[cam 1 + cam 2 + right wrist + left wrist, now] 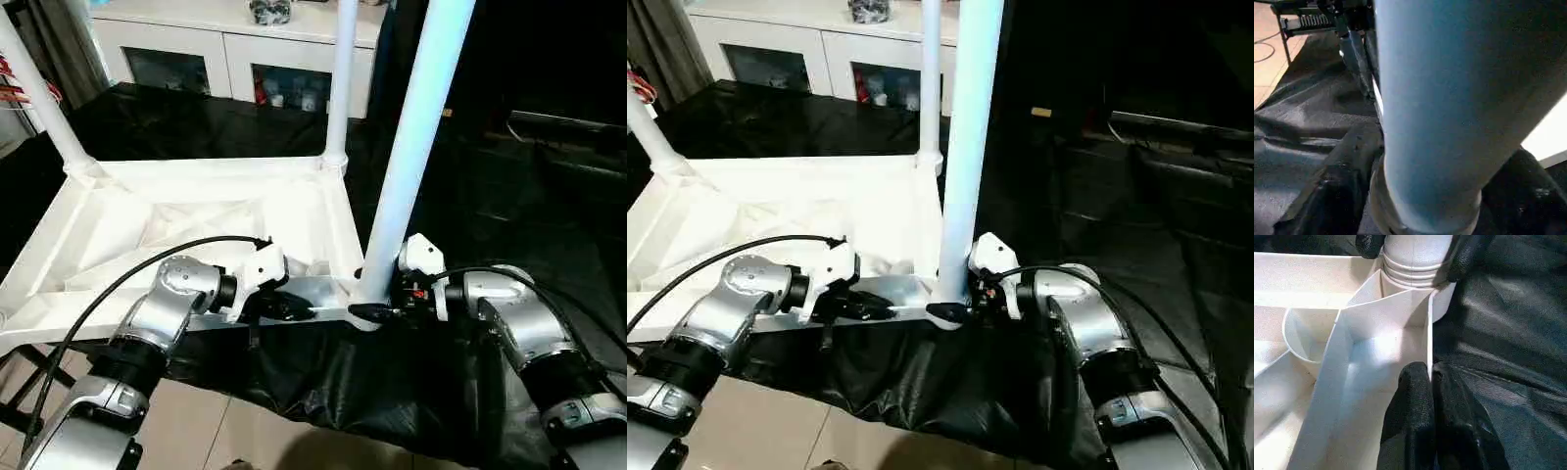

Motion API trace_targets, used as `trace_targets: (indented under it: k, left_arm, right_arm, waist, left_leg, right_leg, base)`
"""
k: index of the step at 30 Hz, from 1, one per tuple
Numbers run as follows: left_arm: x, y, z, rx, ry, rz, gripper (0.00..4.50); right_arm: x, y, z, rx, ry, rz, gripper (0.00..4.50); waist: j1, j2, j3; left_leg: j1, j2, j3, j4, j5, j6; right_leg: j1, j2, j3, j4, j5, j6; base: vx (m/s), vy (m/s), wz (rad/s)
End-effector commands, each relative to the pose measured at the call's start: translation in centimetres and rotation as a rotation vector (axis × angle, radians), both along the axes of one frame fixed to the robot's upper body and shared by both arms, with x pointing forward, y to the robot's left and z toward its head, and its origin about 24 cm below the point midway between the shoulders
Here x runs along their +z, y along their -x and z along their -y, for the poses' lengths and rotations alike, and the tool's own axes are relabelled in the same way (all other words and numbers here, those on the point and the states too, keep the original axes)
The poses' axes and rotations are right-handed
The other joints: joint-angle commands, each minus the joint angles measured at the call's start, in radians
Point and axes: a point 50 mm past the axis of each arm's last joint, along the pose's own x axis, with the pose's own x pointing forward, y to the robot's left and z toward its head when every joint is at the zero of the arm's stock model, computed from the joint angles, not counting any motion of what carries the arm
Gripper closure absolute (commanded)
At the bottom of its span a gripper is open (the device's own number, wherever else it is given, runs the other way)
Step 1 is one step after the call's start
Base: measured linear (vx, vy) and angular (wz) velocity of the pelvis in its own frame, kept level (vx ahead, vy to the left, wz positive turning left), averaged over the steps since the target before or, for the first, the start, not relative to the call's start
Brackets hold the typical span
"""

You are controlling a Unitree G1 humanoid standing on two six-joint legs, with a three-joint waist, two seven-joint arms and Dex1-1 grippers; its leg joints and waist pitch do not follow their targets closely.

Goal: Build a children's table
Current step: Rotate leg to tighten

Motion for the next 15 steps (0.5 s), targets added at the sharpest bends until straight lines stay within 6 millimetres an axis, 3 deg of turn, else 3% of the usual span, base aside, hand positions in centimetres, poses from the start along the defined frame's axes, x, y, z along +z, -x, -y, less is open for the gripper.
trace_targets:
  k: [1,11,15]
  left_arm:
    - [1.6,-0.3,1.1,-0.052,0.047,0.069,4.50]
    - [1.6,-0.9,2.0,0.030,0.071,0.123,4.50]
    - [1.6,-1.7,3.7,0.142,0.088,0.173,4.50]
  right_arm:
    - [-0.3,0.4,-0.3,0.035,0.026,-0.004,1.67]
    - [-1.2,0.9,-1.1,-0.028,-0.029,-0.013,1.96]
    - [-2.6,0.5,-2.8,-0.224,-0.058,0.005,1.98]
  waist:
    - [0.000,-0.005,-0.073]
    - [0.000,-0.007,-0.072]
    - [-0.010,-0.009,-0.068]
  left_leg:
    - [0.017,0.053,-0.026,-0.062,-0.170,0.062]
    - [0.017,0.052,-0.028,-0.063,-0.180,0.056]
    - [0.017,0.050,-0.029,-0.066,-0.184,0.040]
  right_leg:
    - [0.051,-0.096,0.063,-0.081,-0.248,-0.179]
    - [0.052,-0.097,0.062,-0.088,-0.290,-0.158]
    - [0.046,-0.096,0.062,-0.090,-0.308,-0.152]
  base:
    - [0.000,0.000,0.00]
    - [0.000,0.000,0.00]
    - [0.000,0.000,0.00]
